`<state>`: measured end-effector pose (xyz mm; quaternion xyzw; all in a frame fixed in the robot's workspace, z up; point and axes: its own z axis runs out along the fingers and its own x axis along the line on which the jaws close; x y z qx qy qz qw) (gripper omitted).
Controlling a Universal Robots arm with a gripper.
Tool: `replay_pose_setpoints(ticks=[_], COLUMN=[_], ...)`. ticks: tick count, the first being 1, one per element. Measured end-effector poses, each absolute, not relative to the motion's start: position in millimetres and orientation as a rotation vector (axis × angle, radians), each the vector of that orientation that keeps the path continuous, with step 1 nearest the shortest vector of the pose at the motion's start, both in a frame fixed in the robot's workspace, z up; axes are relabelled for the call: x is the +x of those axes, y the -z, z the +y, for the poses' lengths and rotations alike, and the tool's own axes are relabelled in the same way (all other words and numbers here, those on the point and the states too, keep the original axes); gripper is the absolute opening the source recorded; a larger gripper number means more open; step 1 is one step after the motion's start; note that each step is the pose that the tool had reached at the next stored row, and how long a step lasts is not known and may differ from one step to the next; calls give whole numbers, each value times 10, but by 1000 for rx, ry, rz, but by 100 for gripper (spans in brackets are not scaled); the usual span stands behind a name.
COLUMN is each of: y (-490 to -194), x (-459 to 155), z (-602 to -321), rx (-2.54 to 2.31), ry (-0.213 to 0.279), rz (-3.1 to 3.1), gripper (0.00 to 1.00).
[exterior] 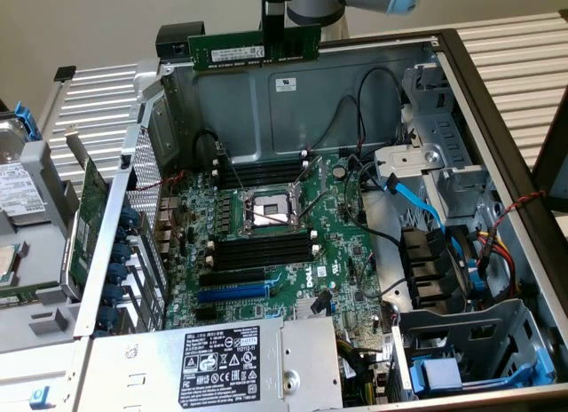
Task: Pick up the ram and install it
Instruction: 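Insert the ram into the slot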
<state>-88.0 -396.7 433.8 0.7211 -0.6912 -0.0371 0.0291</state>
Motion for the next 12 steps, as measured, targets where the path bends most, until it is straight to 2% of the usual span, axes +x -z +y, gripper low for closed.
replay_pose_setpoints(ticks=[12], y=[-4149], x=[-899], z=[-3967], rx=[2214], ry=[103], rz=[-2155], gripper=[12])
